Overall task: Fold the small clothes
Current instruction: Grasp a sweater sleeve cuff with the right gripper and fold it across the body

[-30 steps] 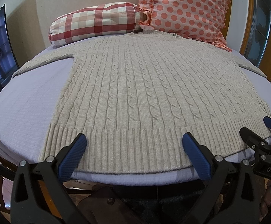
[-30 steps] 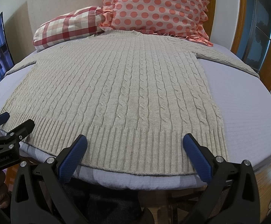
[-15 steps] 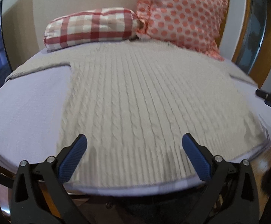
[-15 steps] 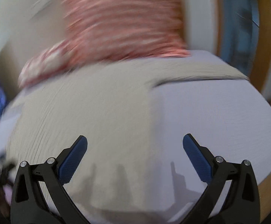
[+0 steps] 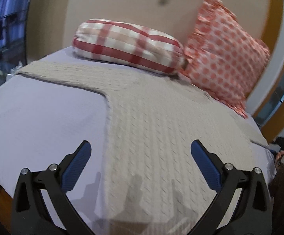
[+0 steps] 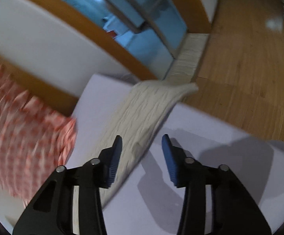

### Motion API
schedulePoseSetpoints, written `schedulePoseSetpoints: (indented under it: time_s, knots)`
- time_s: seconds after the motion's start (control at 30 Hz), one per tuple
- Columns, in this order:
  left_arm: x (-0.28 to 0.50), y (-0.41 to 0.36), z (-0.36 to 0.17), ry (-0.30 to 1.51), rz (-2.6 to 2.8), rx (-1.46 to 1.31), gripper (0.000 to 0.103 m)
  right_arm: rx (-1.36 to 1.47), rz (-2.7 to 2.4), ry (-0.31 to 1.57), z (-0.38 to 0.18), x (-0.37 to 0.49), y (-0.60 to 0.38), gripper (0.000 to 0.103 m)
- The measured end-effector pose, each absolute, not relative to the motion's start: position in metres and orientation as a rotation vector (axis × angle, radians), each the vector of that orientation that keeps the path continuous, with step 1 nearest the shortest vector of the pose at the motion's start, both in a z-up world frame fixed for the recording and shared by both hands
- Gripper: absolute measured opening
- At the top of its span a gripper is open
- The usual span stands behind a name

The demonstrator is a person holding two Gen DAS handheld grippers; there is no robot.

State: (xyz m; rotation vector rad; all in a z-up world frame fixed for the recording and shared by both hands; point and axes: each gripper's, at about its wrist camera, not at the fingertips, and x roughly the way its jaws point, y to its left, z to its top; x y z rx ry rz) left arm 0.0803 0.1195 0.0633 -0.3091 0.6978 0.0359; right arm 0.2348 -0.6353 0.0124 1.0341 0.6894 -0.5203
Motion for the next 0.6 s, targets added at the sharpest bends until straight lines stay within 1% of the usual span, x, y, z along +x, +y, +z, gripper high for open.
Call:
schedulePoseSetpoints:
  time_s: [0.1, 0.17, 0.23, 0.3, 0.37, 0.43, 0.47, 0.6]
  knots:
    - [0.087, 0.131, 0.064, 0.696, 0.098, -0.288, 0.101, 1.079, -0.563, 0.640, 0.006, 0.242, -0.642, 0.034]
    - [0.090, 0.138, 0.065, 0.696, 0.122, -0.287, 0.101, 1.122, -0.573, 0.589, 0.002, 0.231, -0.650, 0.031]
    - [0.091, 0.144, 0.064, 0.697, 0.137, -0.290, 0.101, 1.170, -0.575, 0.533, -0.004, 0.226, -0.656, 0.025]
    - [0.092, 0.150, 0.063, 0.700, 0.153, -0.289, 0.101, 1.188, -0.577, 0.506, -0.011, 0.224, -0.664, 0.010]
    - [0.093, 0.157, 0.062, 0.701, 0.168, -0.291, 0.101, 1.125, -0.582, 0.498, -0.004, 0.223, -0.659, 0.010]
    - [0.093, 0.165, 0.062, 0.698, 0.184, -0.290, 0.101, 0.922, -0.572, 0.469, 0.029, 0.226, -0.635, 0.009]
    - [0.093, 0.171, 0.063, 0.693, 0.197, -0.287, 0.101, 0.797, -0.543, 0.455, 0.053, 0.235, -0.612, 0.009]
    - [0.094, 0.190, 0.069, 0.670, 0.258, -0.273, 0.101, 0.510, -0.326, 0.416, 0.122, 0.263, -0.507, 0.009]
